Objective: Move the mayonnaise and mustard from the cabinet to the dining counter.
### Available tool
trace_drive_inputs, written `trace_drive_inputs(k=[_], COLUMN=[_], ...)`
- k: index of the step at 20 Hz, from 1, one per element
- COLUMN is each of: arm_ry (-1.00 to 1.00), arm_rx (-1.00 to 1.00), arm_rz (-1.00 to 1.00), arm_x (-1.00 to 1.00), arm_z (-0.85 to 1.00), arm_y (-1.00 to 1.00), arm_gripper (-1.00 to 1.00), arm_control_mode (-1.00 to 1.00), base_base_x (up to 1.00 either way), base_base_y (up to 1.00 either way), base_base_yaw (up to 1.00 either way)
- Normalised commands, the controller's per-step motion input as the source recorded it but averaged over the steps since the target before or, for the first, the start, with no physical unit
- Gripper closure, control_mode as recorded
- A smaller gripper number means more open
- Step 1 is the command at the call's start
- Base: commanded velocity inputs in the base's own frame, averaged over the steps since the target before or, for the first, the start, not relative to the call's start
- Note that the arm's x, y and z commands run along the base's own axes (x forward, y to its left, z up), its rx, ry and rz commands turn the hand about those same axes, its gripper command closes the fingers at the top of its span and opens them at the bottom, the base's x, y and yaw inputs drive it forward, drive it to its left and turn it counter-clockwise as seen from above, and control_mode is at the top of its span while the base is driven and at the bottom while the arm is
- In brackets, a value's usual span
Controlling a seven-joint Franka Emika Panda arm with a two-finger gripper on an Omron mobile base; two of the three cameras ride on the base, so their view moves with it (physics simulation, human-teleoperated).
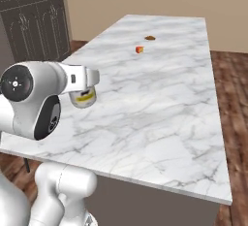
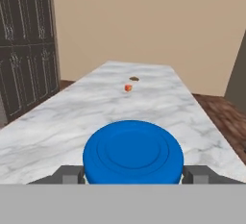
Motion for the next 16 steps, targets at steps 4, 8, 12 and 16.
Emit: trace_drive_inputs(k=[4, 8, 12, 16], arm_ry=[0.00, 0.01, 0.06, 0.06], arm_rx=[0.00, 0.00, 0.00, 0.00], arm_rz=[0.01, 0.00, 0.00, 0.00], arm_x=[0.62, 0.54, 0.47, 0.38], arm_z=[-0.54, -0.54, -0.54, -0.50], arm_y=[0.07, 0.02, 0.00, 0.00], arm_gripper=[1.00, 1.00, 1.00, 1.00], arm_control_mode=[-1.00, -1.00, -1.00, -1.00], base_base_x=[0.00, 0.00, 0.00, 0.00], base_base_y=[0.00, 0.00, 0.00, 0.00], base_base_yaw=[0.00, 0.00, 0.00, 0.00])
